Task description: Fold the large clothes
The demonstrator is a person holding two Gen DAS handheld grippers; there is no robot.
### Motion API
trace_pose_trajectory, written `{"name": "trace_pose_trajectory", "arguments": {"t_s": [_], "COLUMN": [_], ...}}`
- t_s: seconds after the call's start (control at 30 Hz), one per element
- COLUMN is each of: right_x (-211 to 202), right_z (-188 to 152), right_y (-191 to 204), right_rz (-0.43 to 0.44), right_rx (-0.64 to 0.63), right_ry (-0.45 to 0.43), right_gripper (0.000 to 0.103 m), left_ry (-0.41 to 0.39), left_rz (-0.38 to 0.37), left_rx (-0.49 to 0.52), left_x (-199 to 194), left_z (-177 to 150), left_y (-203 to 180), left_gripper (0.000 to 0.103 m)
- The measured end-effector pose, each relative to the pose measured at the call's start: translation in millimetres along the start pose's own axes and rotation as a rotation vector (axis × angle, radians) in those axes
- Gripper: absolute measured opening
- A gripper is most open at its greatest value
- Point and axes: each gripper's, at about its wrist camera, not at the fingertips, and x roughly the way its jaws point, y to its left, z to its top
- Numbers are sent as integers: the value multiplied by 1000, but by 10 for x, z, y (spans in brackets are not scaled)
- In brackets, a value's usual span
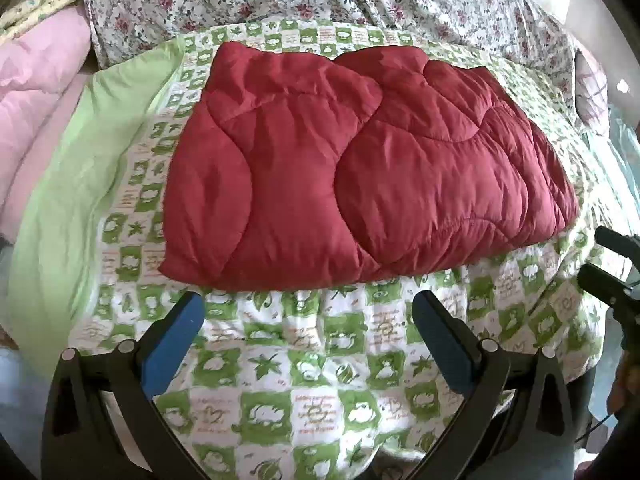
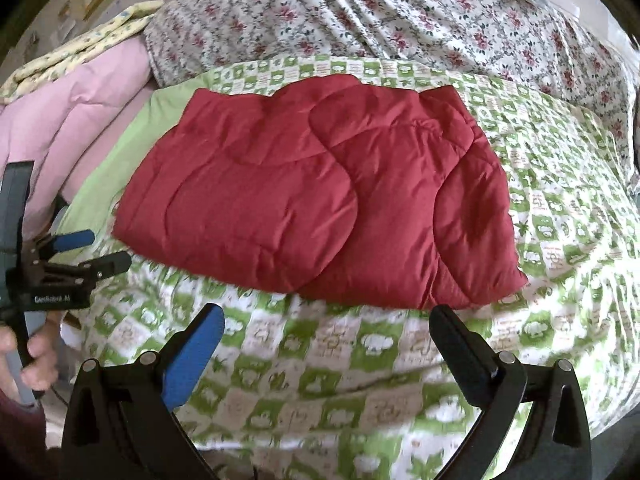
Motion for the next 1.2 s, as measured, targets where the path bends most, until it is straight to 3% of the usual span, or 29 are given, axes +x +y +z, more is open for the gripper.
{"name": "trace_pose_trajectory", "arguments": {"t_s": [0.43, 1.2], "right_x": [-324, 273], "right_z": [305, 706], "right_y": [78, -180], "right_rz": [40, 53], "right_rx": [-60, -7], "right_ry": [12, 81], "right_gripper": [103, 103], "left_ry": [-38, 10], "left_rz": [72, 56], "left_rx": [78, 84], "left_x": [-328, 176], "left_z": [275, 742], "left_y": [-70, -194], "left_gripper": [103, 103]}}
